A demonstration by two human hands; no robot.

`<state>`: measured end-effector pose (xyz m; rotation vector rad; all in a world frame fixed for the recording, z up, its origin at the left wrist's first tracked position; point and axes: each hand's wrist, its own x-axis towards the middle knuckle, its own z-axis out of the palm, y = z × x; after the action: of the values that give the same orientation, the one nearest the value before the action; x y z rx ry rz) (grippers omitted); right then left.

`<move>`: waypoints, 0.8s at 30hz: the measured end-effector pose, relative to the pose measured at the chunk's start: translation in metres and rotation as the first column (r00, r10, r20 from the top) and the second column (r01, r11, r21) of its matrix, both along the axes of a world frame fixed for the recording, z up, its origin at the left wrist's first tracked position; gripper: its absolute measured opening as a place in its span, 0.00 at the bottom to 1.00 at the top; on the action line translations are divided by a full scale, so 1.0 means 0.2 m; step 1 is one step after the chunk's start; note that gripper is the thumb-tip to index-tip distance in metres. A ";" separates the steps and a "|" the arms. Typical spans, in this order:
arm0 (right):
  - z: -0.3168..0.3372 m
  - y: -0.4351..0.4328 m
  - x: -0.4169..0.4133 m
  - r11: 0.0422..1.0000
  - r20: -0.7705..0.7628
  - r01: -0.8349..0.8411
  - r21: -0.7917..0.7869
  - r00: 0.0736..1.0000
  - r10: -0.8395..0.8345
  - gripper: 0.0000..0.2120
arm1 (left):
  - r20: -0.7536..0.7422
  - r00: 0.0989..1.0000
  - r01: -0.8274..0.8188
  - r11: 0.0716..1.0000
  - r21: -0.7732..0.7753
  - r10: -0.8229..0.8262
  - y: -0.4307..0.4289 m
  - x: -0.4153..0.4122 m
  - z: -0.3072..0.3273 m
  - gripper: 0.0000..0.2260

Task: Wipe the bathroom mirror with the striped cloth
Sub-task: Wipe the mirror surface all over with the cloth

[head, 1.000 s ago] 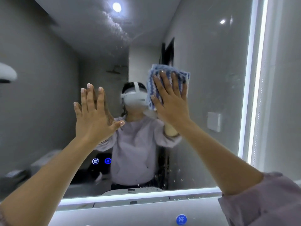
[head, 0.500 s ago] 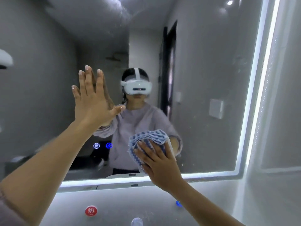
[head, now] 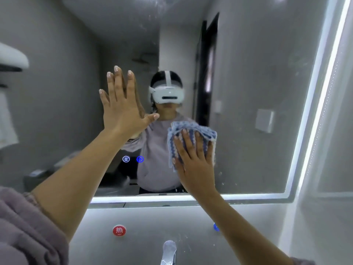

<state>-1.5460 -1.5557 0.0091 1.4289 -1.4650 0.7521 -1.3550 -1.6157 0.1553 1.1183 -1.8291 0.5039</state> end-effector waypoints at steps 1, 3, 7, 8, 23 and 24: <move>-0.09 0.00 0.01 1.000 -0.016 0.006 0.007 1.000 -0.006 0.29 | 0.002 1.000 -0.002 1.000 -0.001 0.002 0.00 0.00 0.00 0.54; -0.29 0.02 0.02 0.999 -0.039 0.005 0.036 0.999 -0.003 0.28 | 0.004 1.000 0.000 1.000 0.002 0.000 0.00 0.00 0.00 0.54; -0.68 0.05 0.00 0.994 -0.037 -0.005 0.110 0.999 0.009 0.32 | 0.004 1.000 0.016 1.000 0.002 -0.016 -0.01 0.00 0.00 0.54; -0.72 0.06 -0.01 0.993 -0.026 0.003 0.118 1.000 0.000 0.33 | 0.004 1.000 0.020 1.000 0.003 -0.020 -0.01 0.00 0.00 0.54; 0.04 0.00 0.04 0.997 0.142 0.076 -0.001 0.987 -0.075 0.25 | 0.003 0.999 0.037 0.999 0.004 -0.037 0.00 0.00 0.00 0.53; 0.00 -0.01 0.04 0.997 0.146 0.075 -0.007 0.987 -0.073 0.25 | 0.001 0.999 0.037 0.999 0.002 -0.037 0.00 0.00 0.00 0.53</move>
<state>-1.5382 -1.5581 0.0100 1.3261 -1.6130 0.8318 -1.3541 -1.6160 0.1562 1.0844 -1.8484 0.4812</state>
